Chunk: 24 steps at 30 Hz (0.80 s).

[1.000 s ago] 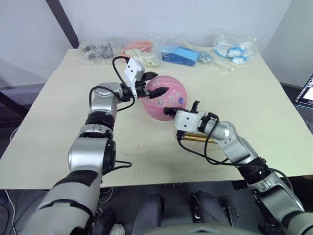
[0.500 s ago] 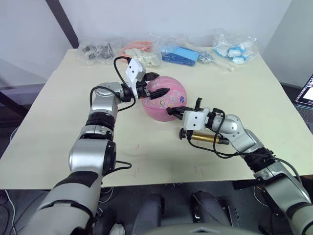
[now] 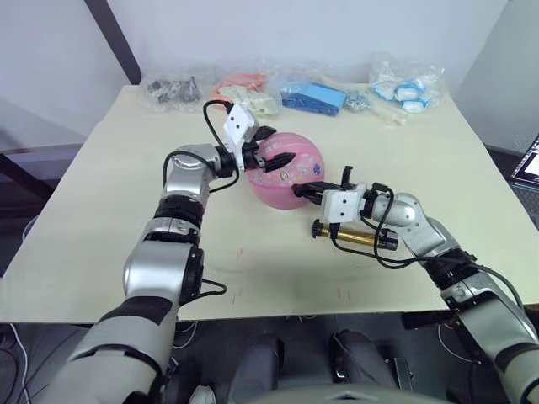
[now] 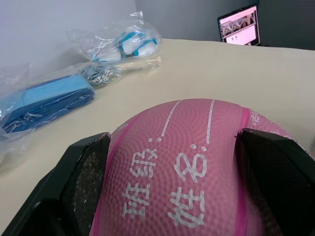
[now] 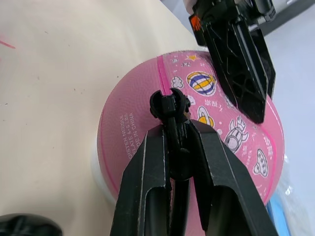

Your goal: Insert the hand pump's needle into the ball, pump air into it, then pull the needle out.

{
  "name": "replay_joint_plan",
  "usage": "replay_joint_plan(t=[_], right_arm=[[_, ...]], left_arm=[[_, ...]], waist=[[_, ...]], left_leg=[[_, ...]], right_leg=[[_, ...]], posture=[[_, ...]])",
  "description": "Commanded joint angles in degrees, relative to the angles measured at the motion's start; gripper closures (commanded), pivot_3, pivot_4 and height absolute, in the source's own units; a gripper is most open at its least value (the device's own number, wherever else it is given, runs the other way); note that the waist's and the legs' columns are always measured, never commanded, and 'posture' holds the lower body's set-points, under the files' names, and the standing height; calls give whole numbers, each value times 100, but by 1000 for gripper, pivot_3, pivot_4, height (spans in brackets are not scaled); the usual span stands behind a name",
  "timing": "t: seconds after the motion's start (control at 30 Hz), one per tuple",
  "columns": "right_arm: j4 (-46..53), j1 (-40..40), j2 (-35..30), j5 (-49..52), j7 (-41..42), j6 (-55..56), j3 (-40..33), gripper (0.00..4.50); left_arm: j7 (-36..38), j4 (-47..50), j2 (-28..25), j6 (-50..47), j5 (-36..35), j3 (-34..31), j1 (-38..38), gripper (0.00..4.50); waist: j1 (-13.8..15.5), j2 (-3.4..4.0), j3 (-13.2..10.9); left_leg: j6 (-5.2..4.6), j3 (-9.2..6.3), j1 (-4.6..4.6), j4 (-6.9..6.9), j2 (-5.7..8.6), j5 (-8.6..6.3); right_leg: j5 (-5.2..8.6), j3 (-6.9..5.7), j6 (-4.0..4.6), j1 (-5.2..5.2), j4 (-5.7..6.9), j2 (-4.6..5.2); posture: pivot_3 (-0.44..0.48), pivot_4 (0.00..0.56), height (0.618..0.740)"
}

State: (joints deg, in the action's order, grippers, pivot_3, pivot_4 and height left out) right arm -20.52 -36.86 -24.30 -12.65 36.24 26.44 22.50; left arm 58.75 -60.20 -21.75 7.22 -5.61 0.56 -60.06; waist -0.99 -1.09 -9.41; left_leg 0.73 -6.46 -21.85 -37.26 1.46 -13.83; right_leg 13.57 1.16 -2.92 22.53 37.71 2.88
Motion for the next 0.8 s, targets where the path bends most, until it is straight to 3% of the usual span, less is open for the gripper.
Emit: replay_joint_plan(t=[0.03,0.8], right_arm=[[941,112,-139,412,53,-44,-460,4425],[2097,880,-193,853,364,-399,-676,4425]], left_arm=[[-440,-614,-66,-116,755,524,617,0],[-590,-758,-54,291,729,703,698,0]], waist=[[24,5,5],[166,12,21]], left_leg=[[0,0,0,0,0,0],[-14,-10,-2,-1,27,-8]], right_leg=[[0,0,0,0,-1,0],[15,-7,-22,-13,-10,26]], posture=[[0,150,740],[0,150,740]])
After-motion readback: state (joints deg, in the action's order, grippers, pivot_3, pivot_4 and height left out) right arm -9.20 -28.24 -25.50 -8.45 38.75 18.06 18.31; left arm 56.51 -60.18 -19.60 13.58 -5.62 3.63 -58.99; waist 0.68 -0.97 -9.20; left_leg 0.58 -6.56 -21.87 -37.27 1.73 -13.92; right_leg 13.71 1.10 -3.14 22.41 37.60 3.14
